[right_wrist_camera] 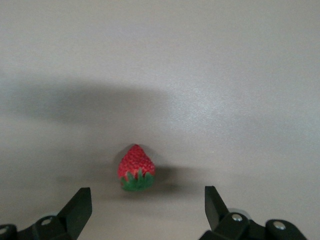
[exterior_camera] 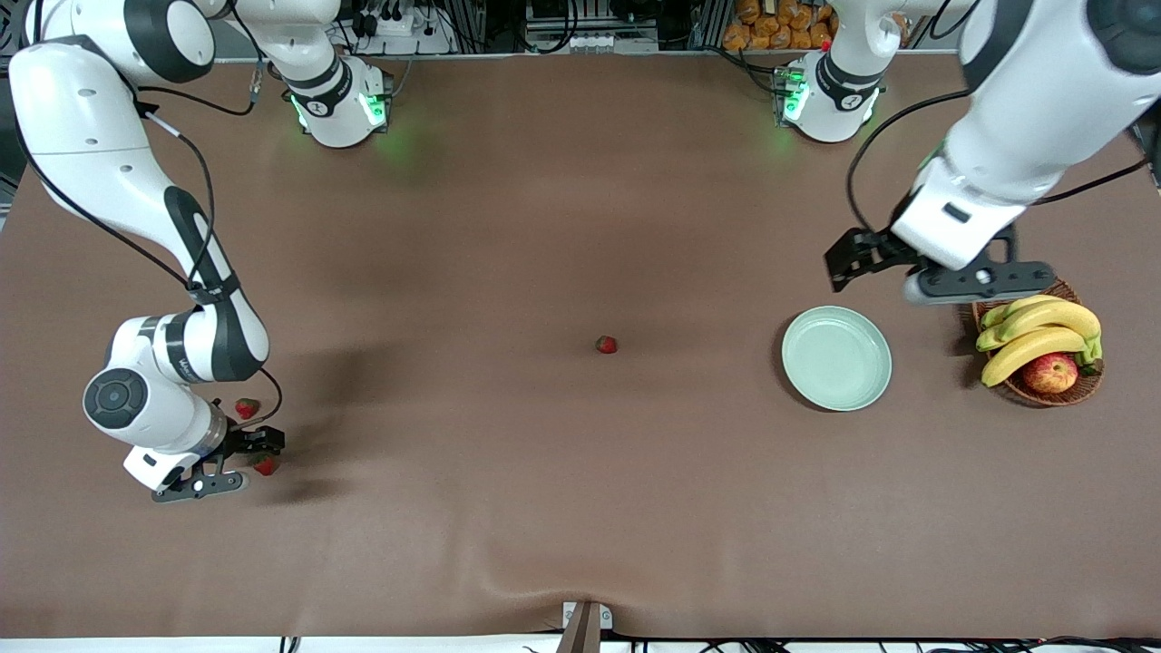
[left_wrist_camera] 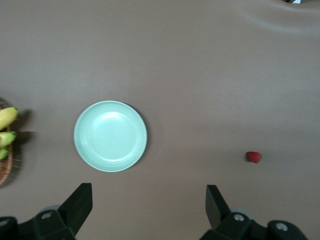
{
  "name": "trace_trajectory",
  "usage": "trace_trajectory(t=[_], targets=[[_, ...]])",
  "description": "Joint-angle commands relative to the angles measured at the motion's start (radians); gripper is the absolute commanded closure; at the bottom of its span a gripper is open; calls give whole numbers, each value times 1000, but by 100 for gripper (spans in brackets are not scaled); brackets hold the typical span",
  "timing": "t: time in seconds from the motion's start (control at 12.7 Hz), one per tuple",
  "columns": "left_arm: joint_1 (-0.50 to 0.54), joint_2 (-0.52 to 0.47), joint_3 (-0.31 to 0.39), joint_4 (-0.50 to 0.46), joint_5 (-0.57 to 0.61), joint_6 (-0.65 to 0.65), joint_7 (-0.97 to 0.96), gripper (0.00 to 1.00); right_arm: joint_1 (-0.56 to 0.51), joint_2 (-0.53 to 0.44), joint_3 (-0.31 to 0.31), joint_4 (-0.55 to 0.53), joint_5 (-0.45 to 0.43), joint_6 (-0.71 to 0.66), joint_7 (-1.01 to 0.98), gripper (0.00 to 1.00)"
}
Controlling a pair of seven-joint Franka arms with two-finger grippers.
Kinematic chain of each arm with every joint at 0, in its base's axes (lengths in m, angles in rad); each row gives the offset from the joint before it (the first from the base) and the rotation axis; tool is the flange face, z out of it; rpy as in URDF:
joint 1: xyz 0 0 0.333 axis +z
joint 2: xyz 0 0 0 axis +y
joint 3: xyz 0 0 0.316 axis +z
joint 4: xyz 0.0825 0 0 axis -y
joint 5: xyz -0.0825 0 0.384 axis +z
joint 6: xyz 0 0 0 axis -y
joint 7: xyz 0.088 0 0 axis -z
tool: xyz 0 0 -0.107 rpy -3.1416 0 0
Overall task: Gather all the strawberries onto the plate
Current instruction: 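Grasp a second strawberry with the right gripper while the left gripper advances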
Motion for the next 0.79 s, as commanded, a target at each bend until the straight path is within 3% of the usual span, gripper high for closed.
trace_trajectory(t=[0.0,0.32,0.55,0.63,0.71], targets=[[-35,32,3,9,10,40,-74,0,-10,24,15,34,-15,-4,10,0],[-98,84,4,12,22,68,-224,0,-12,47,15,40,4,28,31,0],[-153,130,3,14,99,100,-335,0,-11,54,15,40,5,48,94,0],[-156,145,3,24,102,111,-362,0,-11,54,15,40,5,48,94,4],[-164,162,3,36,101,113,-385,0,-11,55,15,40,5,48,94,15]])
